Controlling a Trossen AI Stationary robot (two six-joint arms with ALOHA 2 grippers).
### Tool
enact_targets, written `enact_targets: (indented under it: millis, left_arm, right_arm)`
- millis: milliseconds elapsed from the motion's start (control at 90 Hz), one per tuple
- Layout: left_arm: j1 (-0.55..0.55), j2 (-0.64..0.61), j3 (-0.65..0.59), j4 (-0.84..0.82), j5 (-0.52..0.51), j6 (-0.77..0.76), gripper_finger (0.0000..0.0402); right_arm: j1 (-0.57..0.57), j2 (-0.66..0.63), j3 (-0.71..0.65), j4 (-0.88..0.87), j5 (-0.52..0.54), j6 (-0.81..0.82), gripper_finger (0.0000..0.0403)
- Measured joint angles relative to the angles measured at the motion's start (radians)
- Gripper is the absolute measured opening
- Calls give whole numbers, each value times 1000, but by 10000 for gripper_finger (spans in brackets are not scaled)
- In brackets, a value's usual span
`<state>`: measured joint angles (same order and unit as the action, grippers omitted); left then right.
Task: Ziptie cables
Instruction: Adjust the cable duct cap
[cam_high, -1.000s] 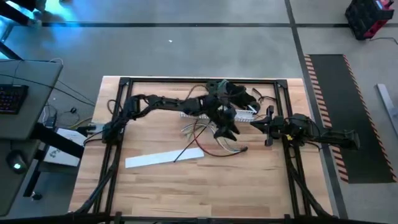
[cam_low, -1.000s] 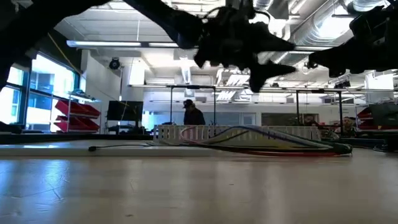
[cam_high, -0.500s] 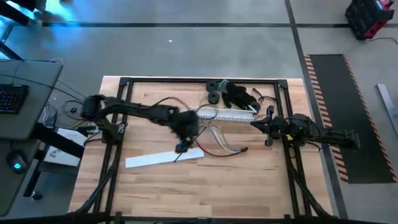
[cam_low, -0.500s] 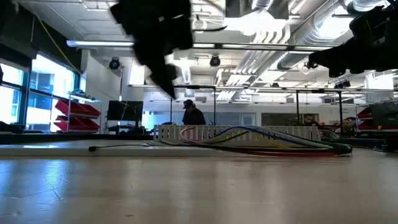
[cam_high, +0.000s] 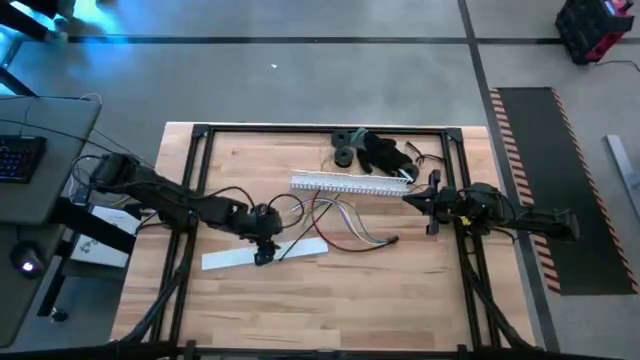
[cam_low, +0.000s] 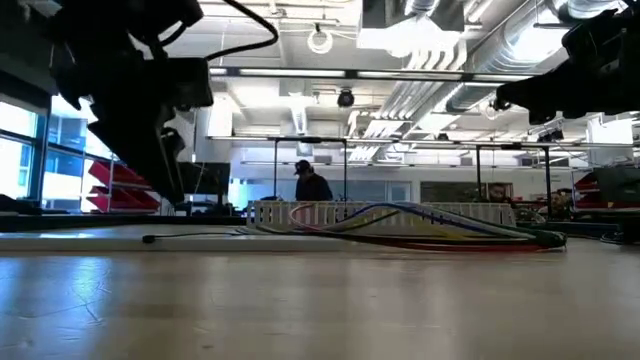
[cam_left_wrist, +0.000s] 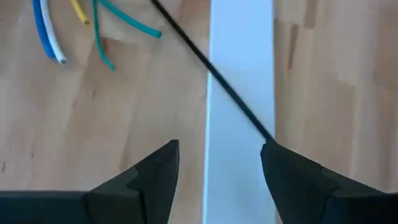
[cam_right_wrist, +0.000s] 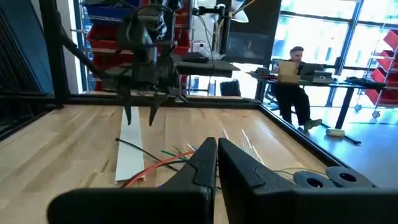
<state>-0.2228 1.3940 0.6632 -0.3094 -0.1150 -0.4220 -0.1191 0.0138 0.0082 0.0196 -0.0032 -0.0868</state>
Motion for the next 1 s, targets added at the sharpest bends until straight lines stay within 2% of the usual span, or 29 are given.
enact_targets:
  millis: [244,411,656,833,1000]
  left_arm:
    - [-2,17,-1,-5,46,57,265]
    - [-41,17,-2,-6,64,25,287]
    - [-196,17,-1,-29,-172,-82,289]
    - [-284,45,-1,-64,-220,-204,289]
    - [-343,131,-1,-56,-274,-278,289]
  right_arm:
    - [0,0,0,0,0,0,0]
    - [0,0,0,0,0,0,0]
    - [0,0,0,0,0,0,0]
    - [0,0,0,0,0,0,0]
    - [0,0,0,0,0,0,0]
